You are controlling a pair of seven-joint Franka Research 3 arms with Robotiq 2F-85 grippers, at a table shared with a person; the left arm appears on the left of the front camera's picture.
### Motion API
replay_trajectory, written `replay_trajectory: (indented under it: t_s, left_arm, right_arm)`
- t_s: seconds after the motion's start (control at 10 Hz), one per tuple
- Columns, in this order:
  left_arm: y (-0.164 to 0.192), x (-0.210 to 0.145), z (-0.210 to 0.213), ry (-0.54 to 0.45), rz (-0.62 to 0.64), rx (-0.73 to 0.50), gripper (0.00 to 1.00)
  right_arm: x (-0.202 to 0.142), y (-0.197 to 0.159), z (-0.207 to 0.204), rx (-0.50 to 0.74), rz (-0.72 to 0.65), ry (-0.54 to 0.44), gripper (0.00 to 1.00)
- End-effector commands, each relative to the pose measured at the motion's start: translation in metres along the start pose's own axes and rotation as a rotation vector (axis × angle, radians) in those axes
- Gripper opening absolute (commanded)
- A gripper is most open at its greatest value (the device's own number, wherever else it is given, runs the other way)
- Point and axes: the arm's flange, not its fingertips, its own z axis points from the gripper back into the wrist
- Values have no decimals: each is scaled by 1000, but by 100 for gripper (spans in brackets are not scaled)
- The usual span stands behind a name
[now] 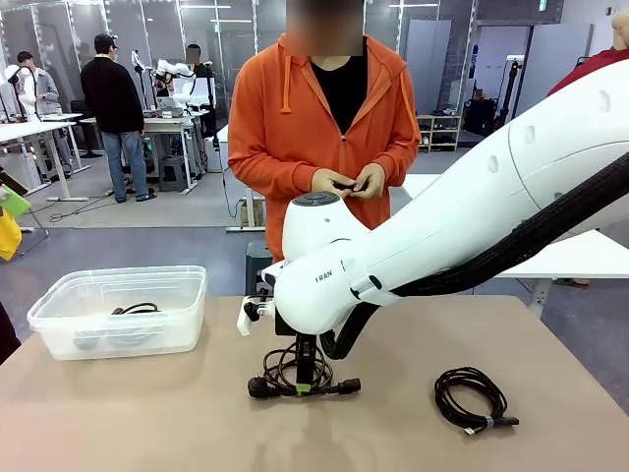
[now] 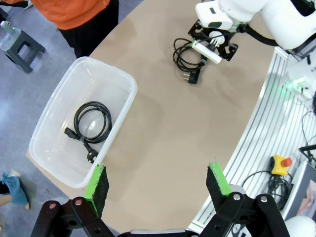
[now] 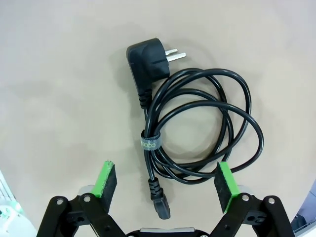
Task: Organize and store the cables.
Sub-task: Place the Power Cable into the Organizing box.
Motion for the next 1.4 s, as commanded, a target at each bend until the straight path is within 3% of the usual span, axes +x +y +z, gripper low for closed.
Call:
replay_trajectory:
  t_s: [0.0, 0.2, 0.4, 0.8, 1.3]
  left_arm:
    - [0, 0, 0, 0, -7, 2, 100]
    - [0, 0, 0, 0, -7, 2, 100]
    - [0, 0, 0, 0, -7, 2, 100]
    - [0, 0, 0, 0, -7, 2, 100]
    - [0, 0, 0, 0, -7, 2, 100]
  right_arm:
    - [-12, 3, 13, 17, -15, -9, 100]
    - [-27, 5, 34, 13, -34, -58, 100]
    - [-66, 7, 79, 4, -102, -115, 100]
    - [-179, 7, 143, 1, -271, -252, 100]
    - [-308, 36, 209, -96, -507, -382, 100]
